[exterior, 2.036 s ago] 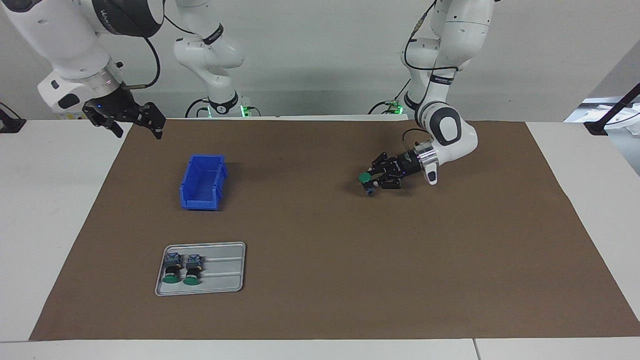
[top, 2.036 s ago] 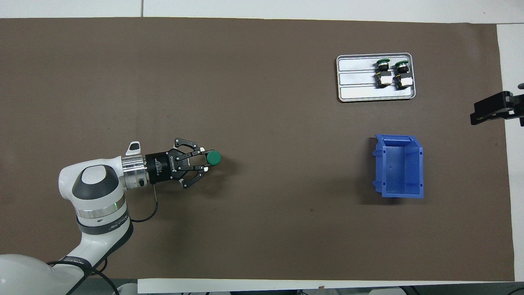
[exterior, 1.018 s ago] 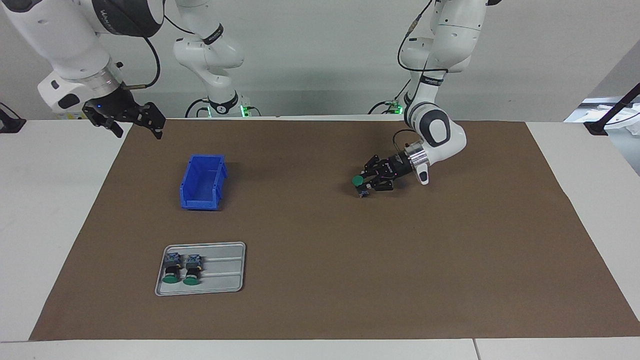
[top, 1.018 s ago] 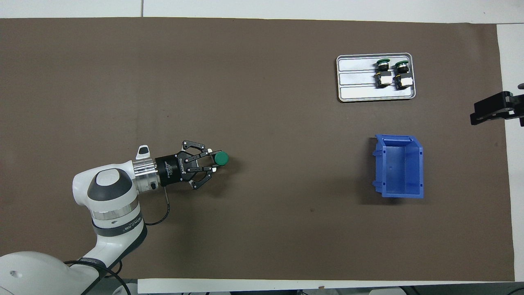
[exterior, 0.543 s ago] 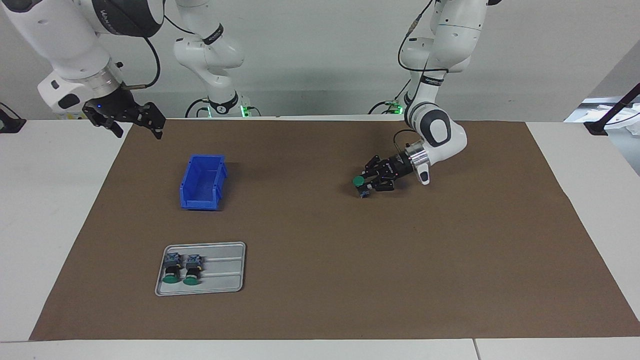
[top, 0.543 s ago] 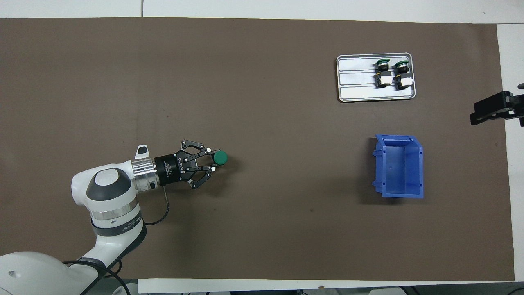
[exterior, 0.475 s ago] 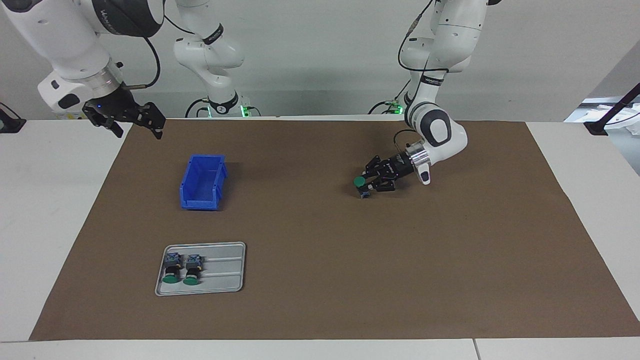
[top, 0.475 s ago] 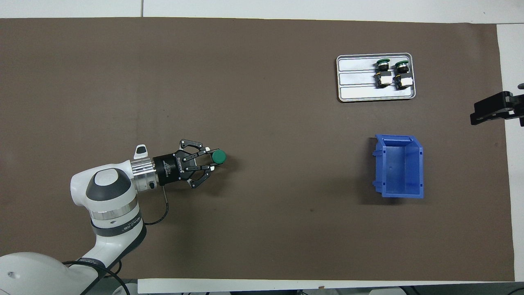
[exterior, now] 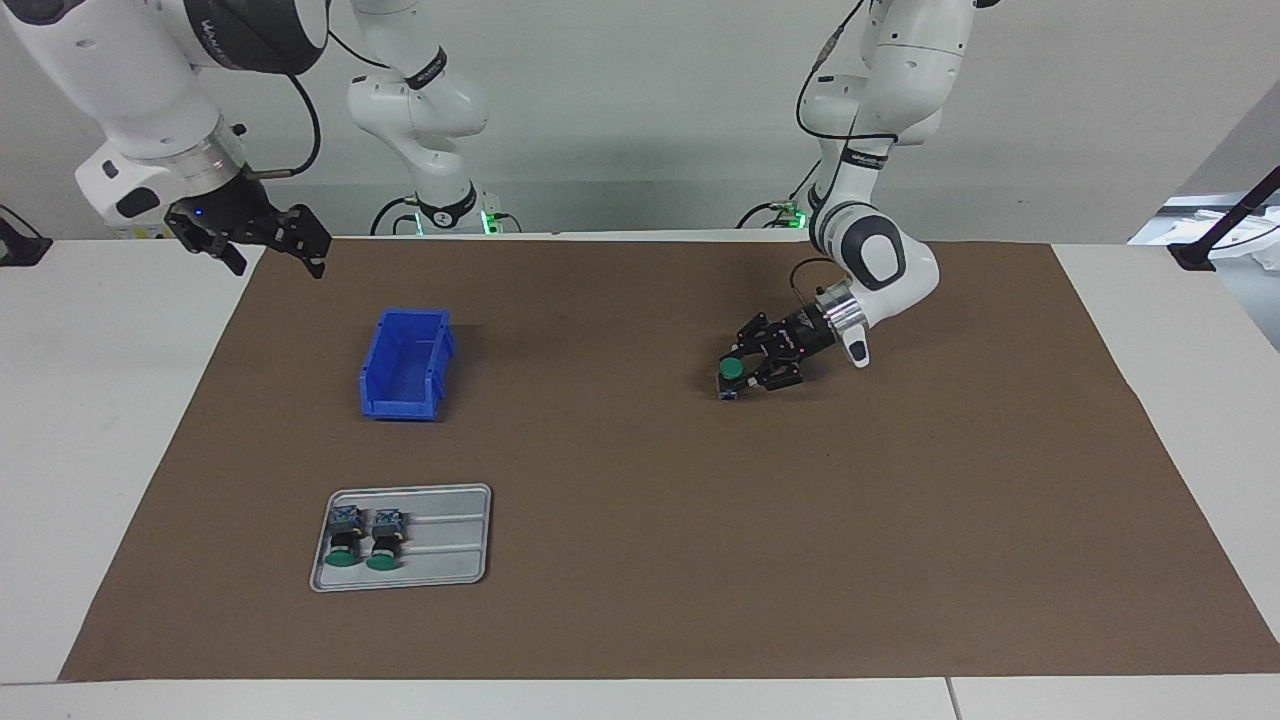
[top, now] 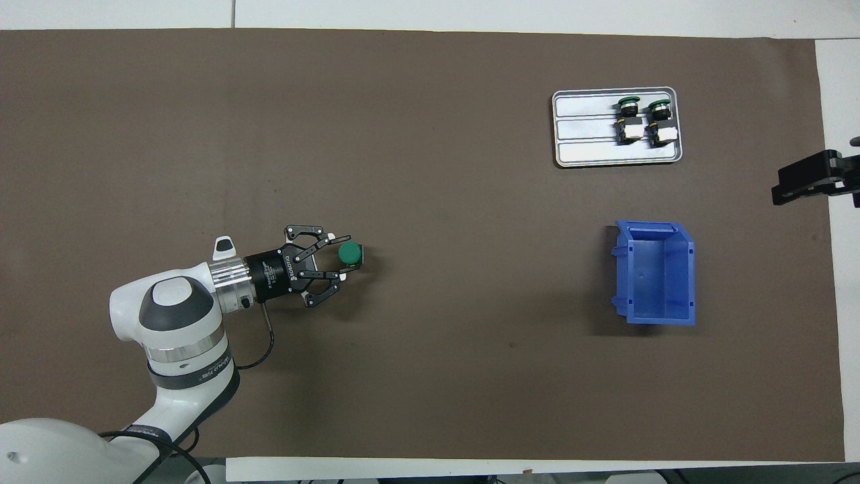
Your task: Place and press button with both arms
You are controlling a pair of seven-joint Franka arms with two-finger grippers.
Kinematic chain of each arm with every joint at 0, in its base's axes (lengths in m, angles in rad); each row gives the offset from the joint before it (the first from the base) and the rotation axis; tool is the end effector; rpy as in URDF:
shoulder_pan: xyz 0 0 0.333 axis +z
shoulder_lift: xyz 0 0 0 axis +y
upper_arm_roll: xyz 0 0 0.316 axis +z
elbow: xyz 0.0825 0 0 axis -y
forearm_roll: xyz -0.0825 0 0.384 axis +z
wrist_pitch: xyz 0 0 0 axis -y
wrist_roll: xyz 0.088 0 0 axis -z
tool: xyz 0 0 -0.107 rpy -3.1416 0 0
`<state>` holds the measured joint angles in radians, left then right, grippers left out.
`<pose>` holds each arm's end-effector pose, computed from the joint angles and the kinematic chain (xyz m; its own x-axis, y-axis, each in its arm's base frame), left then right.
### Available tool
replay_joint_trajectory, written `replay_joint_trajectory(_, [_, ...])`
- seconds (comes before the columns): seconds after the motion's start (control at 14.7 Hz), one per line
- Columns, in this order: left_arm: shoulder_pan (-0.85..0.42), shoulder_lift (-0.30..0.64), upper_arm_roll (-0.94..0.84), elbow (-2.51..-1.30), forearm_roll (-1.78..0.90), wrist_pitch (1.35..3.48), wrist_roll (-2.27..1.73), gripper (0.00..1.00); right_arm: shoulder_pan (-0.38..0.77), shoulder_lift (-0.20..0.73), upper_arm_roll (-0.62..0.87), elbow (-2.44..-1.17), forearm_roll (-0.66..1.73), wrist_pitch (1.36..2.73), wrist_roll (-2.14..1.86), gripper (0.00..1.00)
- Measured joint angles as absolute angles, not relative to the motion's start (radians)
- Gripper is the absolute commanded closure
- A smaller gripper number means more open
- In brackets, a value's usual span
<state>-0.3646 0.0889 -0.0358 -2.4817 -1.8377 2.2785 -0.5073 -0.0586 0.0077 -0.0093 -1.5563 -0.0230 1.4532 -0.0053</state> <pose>0.4203 -0.2033 0.2507 0.0139 0.4470 -0.8944 0.9811 0.1663 0.0984 0.5426 -0.0396 0.6174 0.9917 -0.0648 -0.1107 -0.0627 -0.9978 0.0225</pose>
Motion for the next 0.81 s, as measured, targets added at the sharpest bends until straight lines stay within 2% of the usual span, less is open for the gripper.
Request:
replay_joint_trajectory(0.48, [-0.390, 0.069, -0.036, -2.480, -1.843, 2.327, -0.518, 0.00, -0.059, 0.008, -0.009, -1.556, -0.023, 1.453, -0.005, 0.01])
replay_joint_trajectory(0.81, [-0.392, 0.022, -0.036, -2.480, -1.843, 2.342, -0.540, 0.00, -0.059, 0.008, -0.009, -1.556, -0.023, 1.453, -0.005, 0.01])
